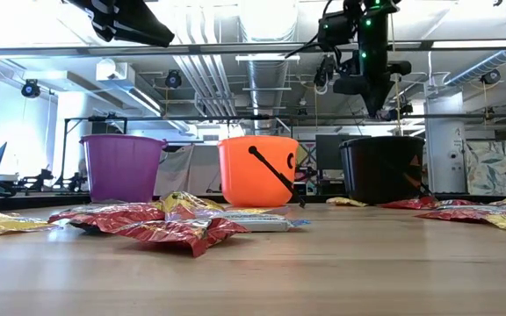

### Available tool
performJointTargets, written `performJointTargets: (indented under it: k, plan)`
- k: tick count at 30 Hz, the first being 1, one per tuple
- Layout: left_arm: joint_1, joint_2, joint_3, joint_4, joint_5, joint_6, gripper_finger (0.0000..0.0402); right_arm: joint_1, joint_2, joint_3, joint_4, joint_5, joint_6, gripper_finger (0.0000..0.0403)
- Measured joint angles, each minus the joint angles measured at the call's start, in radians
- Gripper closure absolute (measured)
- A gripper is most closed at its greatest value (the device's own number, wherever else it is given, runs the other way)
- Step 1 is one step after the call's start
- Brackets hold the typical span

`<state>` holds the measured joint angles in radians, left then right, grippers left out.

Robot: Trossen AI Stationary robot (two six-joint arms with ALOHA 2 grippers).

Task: Sort candy by brand, put in halloween buckets

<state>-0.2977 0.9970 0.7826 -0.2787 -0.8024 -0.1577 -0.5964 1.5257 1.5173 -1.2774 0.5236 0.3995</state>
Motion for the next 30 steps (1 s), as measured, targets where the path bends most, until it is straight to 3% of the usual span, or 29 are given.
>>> performJointTargets:
  k: [13, 26, 30]
  plan:
    - [0.0, 0.0, 0.0, 0.0, 0.0, 0.0, 0.024, 0.0, -0.001, 0.0, 0.0, 0.0, 0.0, 0.0258]
    - [0.0, 0.0, 0.0, 0.0, 0.002, -0.017, 0.024, 0.001, -0.004, 0.0, 0.0, 0.0, -0.007, 0.0229]
    - [0.0, 0.0, 0.0, 0.0, 0.067, -0.036, 0.024, 0.024, -0.016, 0.0, 0.001, 0.0, -0.007, 0.023]
